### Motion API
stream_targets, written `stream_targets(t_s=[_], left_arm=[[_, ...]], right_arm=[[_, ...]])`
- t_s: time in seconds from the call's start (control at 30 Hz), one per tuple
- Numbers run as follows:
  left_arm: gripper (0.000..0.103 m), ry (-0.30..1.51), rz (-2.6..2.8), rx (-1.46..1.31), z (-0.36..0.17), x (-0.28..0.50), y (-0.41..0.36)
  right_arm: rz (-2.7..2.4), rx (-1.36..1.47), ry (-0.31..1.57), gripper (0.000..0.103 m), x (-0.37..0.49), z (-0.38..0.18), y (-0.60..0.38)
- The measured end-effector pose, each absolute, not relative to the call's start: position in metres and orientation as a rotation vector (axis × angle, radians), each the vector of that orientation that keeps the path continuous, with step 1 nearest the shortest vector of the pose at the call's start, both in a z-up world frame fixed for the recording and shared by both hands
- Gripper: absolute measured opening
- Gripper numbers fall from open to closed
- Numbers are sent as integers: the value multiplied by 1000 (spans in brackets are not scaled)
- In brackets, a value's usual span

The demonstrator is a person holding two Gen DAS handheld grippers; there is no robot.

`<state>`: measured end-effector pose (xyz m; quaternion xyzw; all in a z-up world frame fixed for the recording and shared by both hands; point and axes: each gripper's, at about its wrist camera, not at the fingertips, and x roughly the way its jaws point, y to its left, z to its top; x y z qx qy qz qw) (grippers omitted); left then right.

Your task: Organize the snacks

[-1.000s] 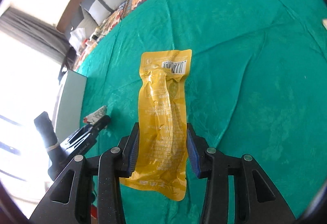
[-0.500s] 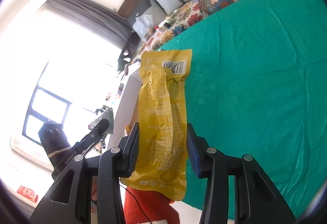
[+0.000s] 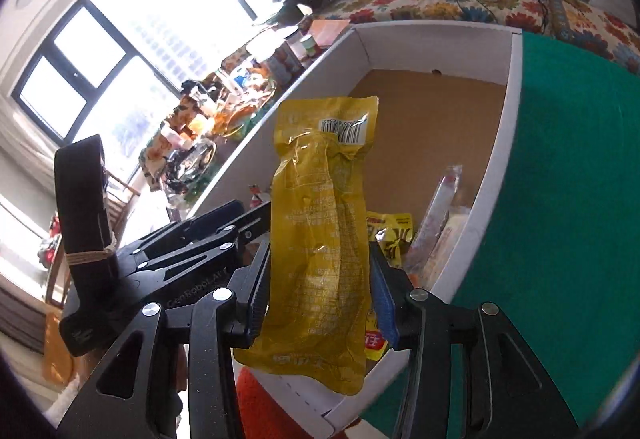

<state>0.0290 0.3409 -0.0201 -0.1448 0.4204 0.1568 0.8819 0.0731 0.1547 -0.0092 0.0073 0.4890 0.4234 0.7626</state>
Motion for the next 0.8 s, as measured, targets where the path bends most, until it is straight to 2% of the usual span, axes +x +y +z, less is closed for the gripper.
stream_targets(t_s=[0.03,0.17,0.23,0.3,0.33,0.53,0.7,0.8], left_arm=[[78,870,338,-291,-21,26,340],[82,826,360,-226,-10,14,327],[93,810,408,-163,1,11,315],[100,782,450,-99,15,8,303],[103,768,457,-90,23,7,301],[103,699,563,-185,55,-10,299],[103,891,549,-180,58,-6,310],[103,903,543,-173,62,-12,316]], right_arm=[[913,13,1074,52,71,-17,153],[887,58,1051,54,81,-17,133],[866,57,999,62,82,-2,119],[835,27,938,84,82,18,113],[816,0,907,85,82,28,111],[686,-203,840,86,75,61,115],[708,-235,880,86,64,65,126],[727,-247,936,86,59,64,138]])
